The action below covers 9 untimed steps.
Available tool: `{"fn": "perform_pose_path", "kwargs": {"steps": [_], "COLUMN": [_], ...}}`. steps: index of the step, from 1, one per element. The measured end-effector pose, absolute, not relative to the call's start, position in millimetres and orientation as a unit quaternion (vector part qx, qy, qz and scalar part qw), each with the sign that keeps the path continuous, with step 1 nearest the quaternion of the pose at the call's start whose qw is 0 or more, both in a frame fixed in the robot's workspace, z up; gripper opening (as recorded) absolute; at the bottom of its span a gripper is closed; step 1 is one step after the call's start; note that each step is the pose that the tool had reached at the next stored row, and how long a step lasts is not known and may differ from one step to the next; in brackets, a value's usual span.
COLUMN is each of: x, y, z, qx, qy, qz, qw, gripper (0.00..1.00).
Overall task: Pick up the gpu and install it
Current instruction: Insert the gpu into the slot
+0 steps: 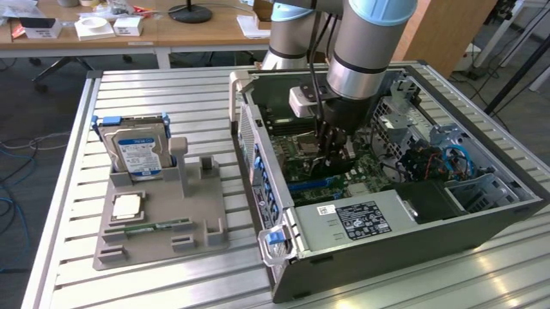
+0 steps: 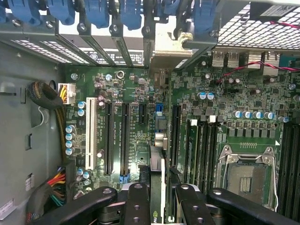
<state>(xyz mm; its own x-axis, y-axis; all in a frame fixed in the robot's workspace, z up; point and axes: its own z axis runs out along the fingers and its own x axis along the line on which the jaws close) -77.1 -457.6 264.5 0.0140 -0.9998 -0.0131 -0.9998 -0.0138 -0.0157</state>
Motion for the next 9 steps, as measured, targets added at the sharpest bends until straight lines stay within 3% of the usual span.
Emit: {"fn": "perform_pose_path", "kwargs": {"steps": [9], "x": [-79.5], "y": [-457.6], "z": [264.4], "qx": [-0.712], "qy": [0.702], "qz": [-0.001], "qw": [0.01], "gripper": [0.26]}}
